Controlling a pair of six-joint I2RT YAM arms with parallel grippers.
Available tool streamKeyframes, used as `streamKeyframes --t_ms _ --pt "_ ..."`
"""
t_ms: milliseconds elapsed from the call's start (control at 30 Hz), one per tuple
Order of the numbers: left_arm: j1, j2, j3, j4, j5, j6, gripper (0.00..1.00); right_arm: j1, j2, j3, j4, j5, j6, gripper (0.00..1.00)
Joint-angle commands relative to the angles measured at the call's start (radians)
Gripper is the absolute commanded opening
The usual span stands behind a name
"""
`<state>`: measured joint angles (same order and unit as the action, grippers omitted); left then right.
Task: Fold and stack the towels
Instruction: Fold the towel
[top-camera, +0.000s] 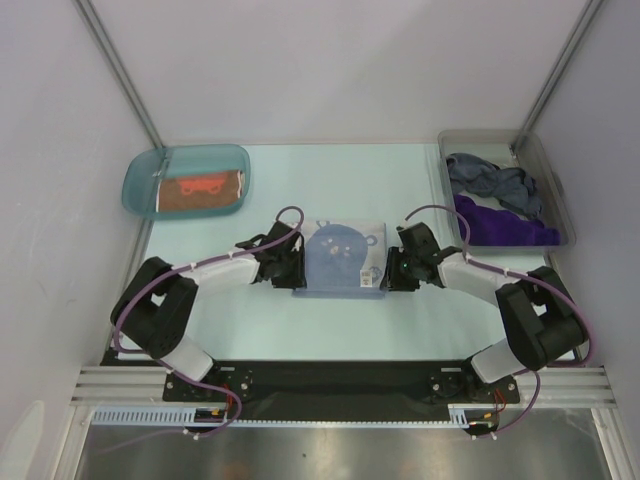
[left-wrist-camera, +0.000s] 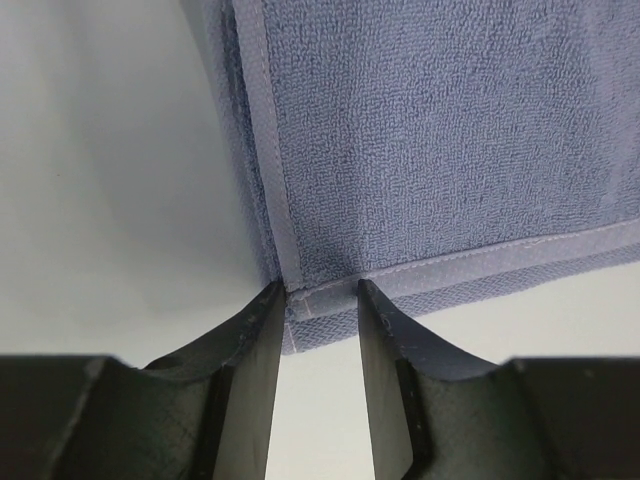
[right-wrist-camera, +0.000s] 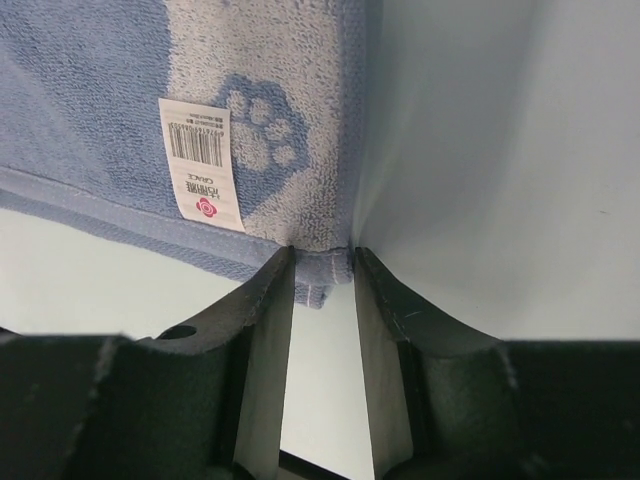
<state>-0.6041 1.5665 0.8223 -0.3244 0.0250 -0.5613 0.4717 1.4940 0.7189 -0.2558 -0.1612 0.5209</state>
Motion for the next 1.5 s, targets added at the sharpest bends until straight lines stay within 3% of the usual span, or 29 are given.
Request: streamKeyframes --t_ms 0,233,333,500,700,1167,1467 --pt "-0.003 0.013 -0.009 0.002 -0.022 -0.028 0.41 0.021 0.023 -0.019 0.021 0.069 0.010 0.35" --pt "-0.003 0.021 -0.015 0.004 -0.022 -0.032 0.34 0.070 0.020 0.007 -0.033 0.158 0.010 0.29" --pt "-0.005 0.018 -0.017 0.002 -0.022 -0.035 0.25 0.076 0.012 0.013 -0.045 0.161 0.010 0.24" --pt "-0.005 0.009 0.004 -0.030 -0.051 -0.034 0.01 0.079 -0.005 0.039 -0.060 0.161 0.002 0.08" --pt "-0.005 -0.017 0.055 -0.100 -0.076 -0.025 0.00 0.081 -0.020 0.077 -0.089 0.161 -0.012 0.00" --pt "-0.005 -0.065 0.166 -0.271 -0.082 -0.019 0.00 0.082 -0.047 0.189 -0.221 0.126 -0.032 0.00" --pt "-0.005 -0.036 0.150 -0.248 -0.033 -0.005 0.00 0.085 -0.083 0.145 -0.201 0.080 -0.015 0.00"
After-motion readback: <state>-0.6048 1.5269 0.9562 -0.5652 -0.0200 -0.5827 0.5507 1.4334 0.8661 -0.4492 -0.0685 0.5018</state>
